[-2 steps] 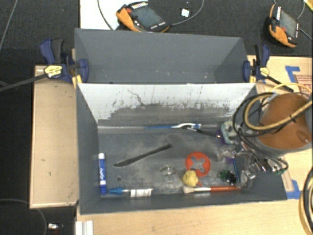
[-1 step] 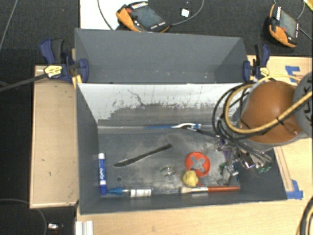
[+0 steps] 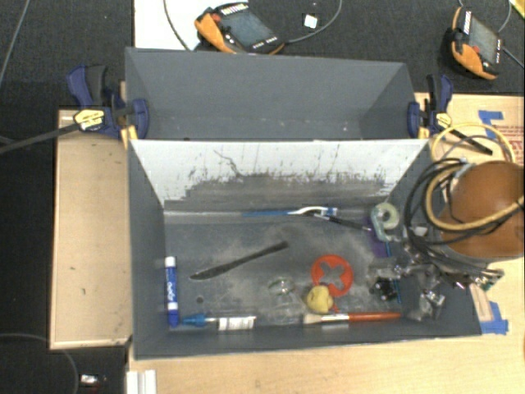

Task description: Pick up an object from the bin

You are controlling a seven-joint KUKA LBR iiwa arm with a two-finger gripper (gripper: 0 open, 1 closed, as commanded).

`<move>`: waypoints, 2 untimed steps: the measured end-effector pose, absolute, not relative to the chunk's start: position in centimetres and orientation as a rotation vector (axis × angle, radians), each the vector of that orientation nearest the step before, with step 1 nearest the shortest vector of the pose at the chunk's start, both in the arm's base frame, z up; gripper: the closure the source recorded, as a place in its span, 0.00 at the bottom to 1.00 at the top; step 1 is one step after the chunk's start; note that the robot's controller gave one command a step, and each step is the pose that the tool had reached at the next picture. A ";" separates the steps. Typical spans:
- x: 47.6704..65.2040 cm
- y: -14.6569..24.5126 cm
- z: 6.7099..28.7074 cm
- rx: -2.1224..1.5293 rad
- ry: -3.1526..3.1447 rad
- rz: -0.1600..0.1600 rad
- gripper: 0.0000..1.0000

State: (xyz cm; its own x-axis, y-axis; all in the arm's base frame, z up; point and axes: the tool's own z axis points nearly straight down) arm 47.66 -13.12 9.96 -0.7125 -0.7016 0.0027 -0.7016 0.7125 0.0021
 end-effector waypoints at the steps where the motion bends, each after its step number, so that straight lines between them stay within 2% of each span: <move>1: 49.1 -2.2 7.1 1.118 -2.950 0.003 0.00; 2: 50.0 -1.7 7.2 1.928 -2.498 0.014 1.00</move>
Offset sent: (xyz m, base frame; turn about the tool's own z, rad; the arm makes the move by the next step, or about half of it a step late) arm 0.0201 0.1130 -0.0296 -0.5397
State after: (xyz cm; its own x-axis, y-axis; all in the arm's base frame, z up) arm 50.03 -1.71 7.20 -0.2532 -0.9674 -0.0055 -0.9673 0.2532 -0.0158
